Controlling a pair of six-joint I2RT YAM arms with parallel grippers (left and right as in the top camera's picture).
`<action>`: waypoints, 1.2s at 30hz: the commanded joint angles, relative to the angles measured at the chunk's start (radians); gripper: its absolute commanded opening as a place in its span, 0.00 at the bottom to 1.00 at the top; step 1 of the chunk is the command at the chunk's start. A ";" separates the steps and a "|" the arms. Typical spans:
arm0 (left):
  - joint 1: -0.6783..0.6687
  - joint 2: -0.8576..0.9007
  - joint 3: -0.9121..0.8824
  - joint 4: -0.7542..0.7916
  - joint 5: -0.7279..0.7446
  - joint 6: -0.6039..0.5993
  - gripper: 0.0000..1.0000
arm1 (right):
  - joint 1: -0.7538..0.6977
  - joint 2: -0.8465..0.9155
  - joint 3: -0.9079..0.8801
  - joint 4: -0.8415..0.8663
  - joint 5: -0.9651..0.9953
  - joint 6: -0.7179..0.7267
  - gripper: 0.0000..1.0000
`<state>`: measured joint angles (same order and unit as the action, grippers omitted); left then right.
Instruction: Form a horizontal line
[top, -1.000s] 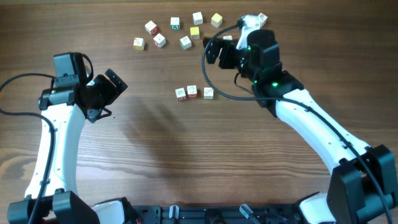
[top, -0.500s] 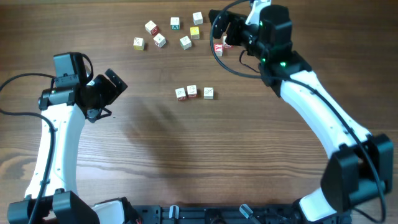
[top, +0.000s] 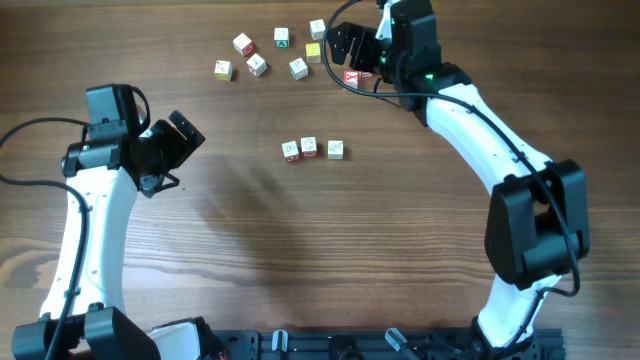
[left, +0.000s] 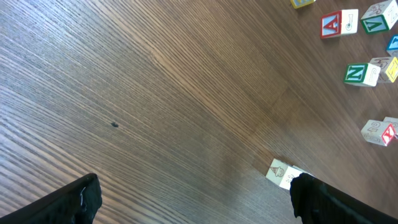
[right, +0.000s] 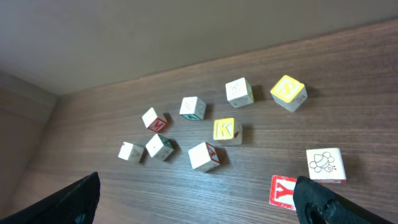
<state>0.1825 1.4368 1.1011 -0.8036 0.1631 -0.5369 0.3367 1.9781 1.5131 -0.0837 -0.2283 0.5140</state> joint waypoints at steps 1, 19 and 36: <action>0.003 0.010 0.012 0.003 0.012 0.008 1.00 | -0.005 0.024 0.026 0.000 0.012 -0.023 1.00; 0.003 0.010 0.012 0.002 0.012 0.008 1.00 | -0.022 0.167 0.026 0.054 0.190 -0.063 1.00; 0.003 0.010 0.012 0.002 0.011 0.008 1.00 | -0.023 0.248 0.035 0.148 0.184 -0.125 1.00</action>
<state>0.1825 1.4372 1.1011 -0.8036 0.1631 -0.5369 0.3161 2.1574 1.5211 0.0555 -0.0547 0.4095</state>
